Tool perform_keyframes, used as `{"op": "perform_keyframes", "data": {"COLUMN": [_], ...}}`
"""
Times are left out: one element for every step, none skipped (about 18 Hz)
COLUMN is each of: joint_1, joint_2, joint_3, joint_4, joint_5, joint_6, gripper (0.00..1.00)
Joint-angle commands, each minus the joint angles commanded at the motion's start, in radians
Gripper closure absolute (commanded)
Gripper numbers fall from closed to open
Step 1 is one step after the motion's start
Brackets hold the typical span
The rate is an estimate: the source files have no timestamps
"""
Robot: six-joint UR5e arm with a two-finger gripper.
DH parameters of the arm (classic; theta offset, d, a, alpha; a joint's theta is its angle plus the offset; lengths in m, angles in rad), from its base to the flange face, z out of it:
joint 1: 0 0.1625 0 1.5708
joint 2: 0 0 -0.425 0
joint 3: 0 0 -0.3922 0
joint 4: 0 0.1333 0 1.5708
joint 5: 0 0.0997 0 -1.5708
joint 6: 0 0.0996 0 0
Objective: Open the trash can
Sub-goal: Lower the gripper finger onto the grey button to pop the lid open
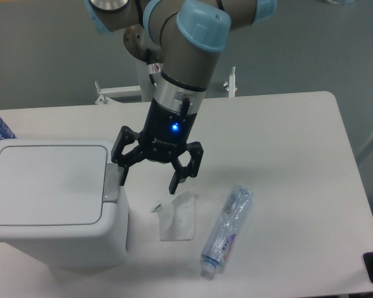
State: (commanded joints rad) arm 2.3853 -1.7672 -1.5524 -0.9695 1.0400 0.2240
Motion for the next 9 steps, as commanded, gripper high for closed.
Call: {"op": "perform_keyframes", "data": {"joint_1": [-0.005, -0.008, -0.009, -0.009, -0.011, -0.011, -0.009, -0.011, -0.011], "joint_2": [0.000, 0.000, -0.002, -0.002, -0.002, -0.002, -0.002, -0.002, -0.003], "joint_3": [0.000, 0.000, -0.002, -0.002, -0.002, -0.002, -0.002, -0.002, -0.002], "joint_4": [0.000, 0.000, 0.002, 0.002, 0.000, 0.000, 0.000, 0.000, 0.000], "joint_5": [0.000, 0.002, 0.003, 0.003, 0.003, 0.003, 0.003, 0.003, 0.003], "joint_6": [0.000, 0.000, 0.000, 0.000, 0.000, 0.000, 0.000, 0.000, 0.002], "gripper": [0.00, 0.00, 0.00, 0.00, 0.00, 0.00, 0.00, 0.00, 0.00]}}
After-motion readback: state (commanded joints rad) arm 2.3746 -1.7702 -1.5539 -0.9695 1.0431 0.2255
